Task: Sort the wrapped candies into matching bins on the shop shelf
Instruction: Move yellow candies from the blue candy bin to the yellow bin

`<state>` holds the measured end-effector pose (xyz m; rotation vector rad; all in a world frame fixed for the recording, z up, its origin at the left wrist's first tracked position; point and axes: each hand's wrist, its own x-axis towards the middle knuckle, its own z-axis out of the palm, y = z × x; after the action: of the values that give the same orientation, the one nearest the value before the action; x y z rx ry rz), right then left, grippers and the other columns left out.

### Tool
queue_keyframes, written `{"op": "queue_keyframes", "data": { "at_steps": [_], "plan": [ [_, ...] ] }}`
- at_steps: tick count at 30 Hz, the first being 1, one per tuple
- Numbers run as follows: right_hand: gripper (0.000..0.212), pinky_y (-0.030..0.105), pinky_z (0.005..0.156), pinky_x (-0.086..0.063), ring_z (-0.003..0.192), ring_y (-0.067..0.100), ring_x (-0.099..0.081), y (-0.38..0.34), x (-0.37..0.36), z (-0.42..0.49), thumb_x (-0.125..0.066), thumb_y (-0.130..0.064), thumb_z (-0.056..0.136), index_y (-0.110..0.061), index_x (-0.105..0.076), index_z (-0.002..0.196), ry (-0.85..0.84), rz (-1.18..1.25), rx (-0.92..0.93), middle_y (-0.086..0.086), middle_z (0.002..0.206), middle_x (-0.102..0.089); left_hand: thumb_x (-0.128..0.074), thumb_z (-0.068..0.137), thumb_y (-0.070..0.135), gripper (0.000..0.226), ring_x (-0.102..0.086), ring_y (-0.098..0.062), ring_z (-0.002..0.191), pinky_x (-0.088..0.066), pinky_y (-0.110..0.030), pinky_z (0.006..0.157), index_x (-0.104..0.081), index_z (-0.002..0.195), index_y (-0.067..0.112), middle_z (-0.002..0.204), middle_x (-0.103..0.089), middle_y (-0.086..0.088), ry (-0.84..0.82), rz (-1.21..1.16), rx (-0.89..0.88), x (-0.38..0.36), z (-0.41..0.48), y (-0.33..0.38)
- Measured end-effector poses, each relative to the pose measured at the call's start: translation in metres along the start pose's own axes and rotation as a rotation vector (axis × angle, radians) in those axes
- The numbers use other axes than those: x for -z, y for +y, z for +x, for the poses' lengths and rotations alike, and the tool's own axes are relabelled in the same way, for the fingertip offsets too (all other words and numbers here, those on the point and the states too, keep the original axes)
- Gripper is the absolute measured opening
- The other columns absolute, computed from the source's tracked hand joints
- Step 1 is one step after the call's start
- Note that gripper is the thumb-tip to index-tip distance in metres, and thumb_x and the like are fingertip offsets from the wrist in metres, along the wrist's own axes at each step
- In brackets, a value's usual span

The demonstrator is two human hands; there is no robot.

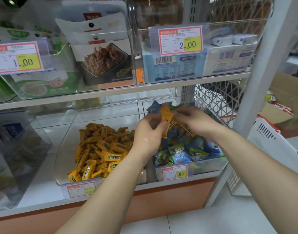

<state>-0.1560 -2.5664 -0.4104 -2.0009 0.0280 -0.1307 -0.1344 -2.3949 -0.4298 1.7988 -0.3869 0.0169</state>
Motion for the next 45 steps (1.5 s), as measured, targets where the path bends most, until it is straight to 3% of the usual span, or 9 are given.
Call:
{"op": "queue_keyframes", "data": {
  "at_steps": [7, 14, 20, 24, 27, 32, 36, 42, 45],
  "plan": [
    [0.028, 0.025, 0.041, -0.040, 0.049, 0.015, -0.051, -0.022, -0.028, 0.000, -0.052, -0.031, 0.102, -0.010, -0.066, 0.089, 0.015, 0.386, -0.037, 0.007, 0.063, -0.059, -0.063, 0.096, 0.029, 0.022, -0.066, -0.017, 0.108, -0.052, -0.045, 0.098, -0.059, 0.117, 0.026, 0.113, -0.071, 0.000, 0.021, -0.233, 0.082, 0.014, -0.008, 0.007],
    [0.029, 0.024, 0.043, -0.043, 0.051, 0.016, -0.057, -0.044, -0.094, 0.020, -0.048, -0.024, 0.103, -0.006, -0.070, 0.100, -0.078, 0.658, -0.213, 0.009, 0.072, -0.066, -0.080, 0.081, 0.027, 0.055, -0.075, -0.023, 0.088, -0.061, -0.036, 0.072, -0.049, 0.127, 0.025, 0.107, -0.074, -0.005, 0.122, -0.388, 0.214, 0.076, -0.007, -0.011],
    [0.023, 0.034, 0.084, -0.058, 0.097, 0.020, -0.072, -0.050, -0.149, 0.043, -0.066, -0.027, 0.088, -0.024, -0.076, 0.109, -0.168, 0.196, -0.080, -0.001, 0.104, -0.076, -0.078, 0.082, 0.030, 0.053, -0.069, -0.014, 0.095, -0.057, -0.036, 0.083, -0.050, 0.126, 0.032, 0.112, -0.070, 0.001, 0.205, 0.096, 0.119, 0.130, -0.006, -0.039],
    [0.042, 0.025, 0.081, -0.045, 0.108, 0.015, -0.061, -0.052, -0.155, 0.049, -0.066, -0.040, 0.084, -0.029, -0.066, 0.125, -0.128, -0.183, 0.032, -0.006, 0.123, -0.066, -0.072, 0.086, 0.028, 0.056, -0.063, -0.020, 0.112, -0.051, -0.034, 0.094, -0.051, 0.138, 0.024, 0.127, -0.065, 0.000, 0.112, 0.493, 0.100, 0.147, -0.006, -0.052],
    [0.029, 0.021, 0.079, -0.046, 0.102, 0.008, -0.061, -0.046, -0.131, 0.044, -0.066, -0.035, 0.091, -0.032, -0.065, 0.120, -0.081, -0.208, 0.110, -0.011, 0.120, -0.063, -0.068, 0.087, 0.036, 0.054, -0.059, -0.023, 0.117, -0.044, -0.027, 0.086, -0.053, 0.137, 0.026, 0.131, -0.063, -0.001, 0.088, 0.674, 0.079, 0.149, -0.005, -0.049],
    [0.015, 0.029, 0.091, -0.051, 0.103, 0.013, -0.066, -0.019, -0.053, 0.026, -0.070, -0.021, 0.089, -0.035, -0.069, 0.092, 0.066, -0.192, 0.135, -0.011, 0.104, -0.072, -0.065, 0.090, 0.038, 0.035, -0.060, 0.005, 0.096, -0.041, -0.006, 0.077, -0.065, 0.123, 0.026, 0.115, -0.069, 0.011, -0.010, 0.575, -0.084, 0.115, -0.012, -0.025],
    [0.012, 0.013, 0.071, -0.045, 0.093, 0.011, -0.067, 0.017, -0.007, 0.006, -0.066, -0.021, 0.092, -0.032, -0.070, 0.095, 0.254, -0.300, 0.094, -0.013, 0.095, -0.070, -0.064, 0.089, 0.042, 0.041, -0.060, -0.004, 0.105, -0.047, -0.019, 0.090, -0.060, 0.128, 0.028, 0.121, -0.066, 0.010, -0.115, 0.615, -0.213, 0.067, -0.016, -0.018],
    [0.023, 0.022, 0.081, -0.045, 0.103, 0.014, -0.066, 0.035, -0.026, 0.004, -0.061, -0.023, 0.095, -0.025, -0.071, 0.116, -0.018, -0.526, 0.118, -0.004, 0.112, -0.072, -0.068, 0.082, 0.045, 0.068, -0.050, -0.022, 0.125, -0.040, -0.025, 0.095, -0.046, 0.140, 0.020, 0.140, -0.047, -0.004, -0.099, 0.731, -0.124, 0.043, -0.011, -0.031],
    [0.025, 0.025, 0.081, -0.046, 0.101, 0.017, -0.064, 0.029, -0.052, 0.012, -0.059, -0.021, 0.094, -0.028, -0.071, 0.115, -0.153, -0.548, 0.126, -0.003, 0.111, -0.071, -0.070, 0.075, 0.047, 0.056, -0.057, -0.006, 0.109, -0.042, -0.012, 0.081, -0.055, 0.124, 0.023, 0.115, -0.060, 0.007, -0.070, 0.684, -0.081, 0.045, -0.009, -0.034]
  ]
}}
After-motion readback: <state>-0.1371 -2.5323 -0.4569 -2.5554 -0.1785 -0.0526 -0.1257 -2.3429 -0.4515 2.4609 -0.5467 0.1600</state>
